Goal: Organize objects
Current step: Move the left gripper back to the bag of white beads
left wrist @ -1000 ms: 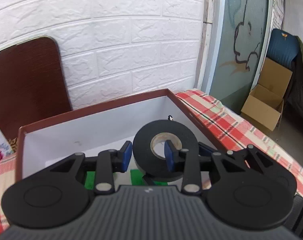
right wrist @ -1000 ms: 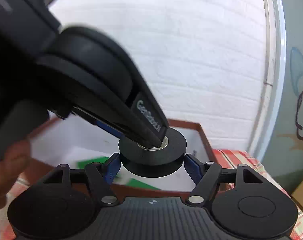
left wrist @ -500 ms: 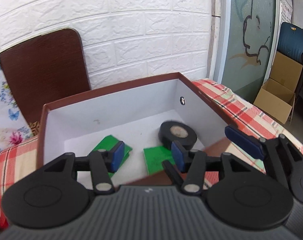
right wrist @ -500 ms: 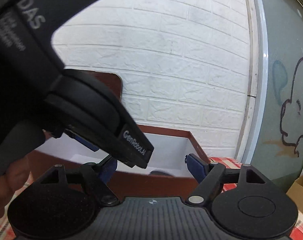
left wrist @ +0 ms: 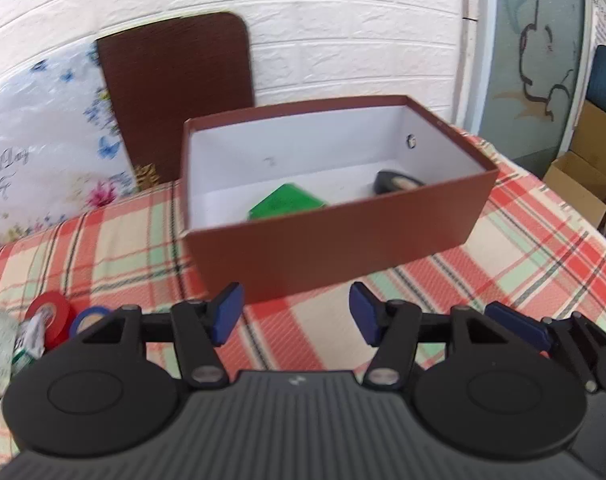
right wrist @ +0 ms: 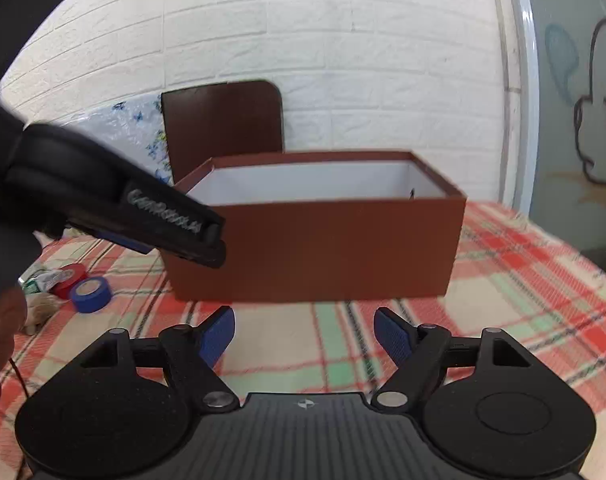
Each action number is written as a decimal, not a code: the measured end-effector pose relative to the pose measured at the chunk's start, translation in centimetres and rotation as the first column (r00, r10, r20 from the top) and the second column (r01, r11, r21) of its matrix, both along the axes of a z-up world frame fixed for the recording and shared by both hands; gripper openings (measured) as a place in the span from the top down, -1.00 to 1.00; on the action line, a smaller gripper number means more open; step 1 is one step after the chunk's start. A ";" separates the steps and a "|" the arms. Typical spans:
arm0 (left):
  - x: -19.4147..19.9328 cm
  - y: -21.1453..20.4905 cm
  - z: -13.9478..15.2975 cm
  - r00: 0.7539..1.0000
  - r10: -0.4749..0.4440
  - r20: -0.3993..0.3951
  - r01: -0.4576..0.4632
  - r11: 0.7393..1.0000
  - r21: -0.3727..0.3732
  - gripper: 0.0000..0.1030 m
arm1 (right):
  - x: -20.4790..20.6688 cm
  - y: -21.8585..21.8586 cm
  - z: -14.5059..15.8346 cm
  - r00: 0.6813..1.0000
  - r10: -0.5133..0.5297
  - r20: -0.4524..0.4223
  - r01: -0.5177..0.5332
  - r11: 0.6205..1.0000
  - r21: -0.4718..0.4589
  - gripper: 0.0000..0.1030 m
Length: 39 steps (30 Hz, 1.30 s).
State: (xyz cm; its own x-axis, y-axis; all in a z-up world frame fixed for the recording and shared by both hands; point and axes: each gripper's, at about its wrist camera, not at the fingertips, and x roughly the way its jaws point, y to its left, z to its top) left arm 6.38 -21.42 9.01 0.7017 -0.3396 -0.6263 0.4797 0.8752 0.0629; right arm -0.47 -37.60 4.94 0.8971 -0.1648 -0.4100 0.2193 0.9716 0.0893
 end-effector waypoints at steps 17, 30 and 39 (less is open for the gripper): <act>-0.7 7.1 -6.7 0.982 0.169 -0.079 -0.160 0.981 0.105 -0.32 | -0.5 4.0 -3.9 0.988 0.082 -0.128 -0.068 0.992 0.105 -0.46; -1.3 8.8 -9.1 0.987 0.162 0.007 -0.162 0.983 0.084 -0.79 | -0.2 3.7 -4.2 0.988 0.089 -0.127 -0.077 0.992 0.096 -0.48; -1.6 10.5 -9.8 0.989 0.150 0.018 -0.150 0.988 -0.024 -0.85 | 0.1 3.8 -4.3 0.986 0.090 -0.140 -0.082 0.995 0.062 -0.48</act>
State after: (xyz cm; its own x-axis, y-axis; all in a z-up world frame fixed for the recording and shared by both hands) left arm 4.81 -10.91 -0.76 0.7580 -0.2438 -0.6050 0.3419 0.9384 0.0502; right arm -0.34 -33.79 0.60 0.8388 -0.0632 -0.5407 0.1499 0.9817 0.1177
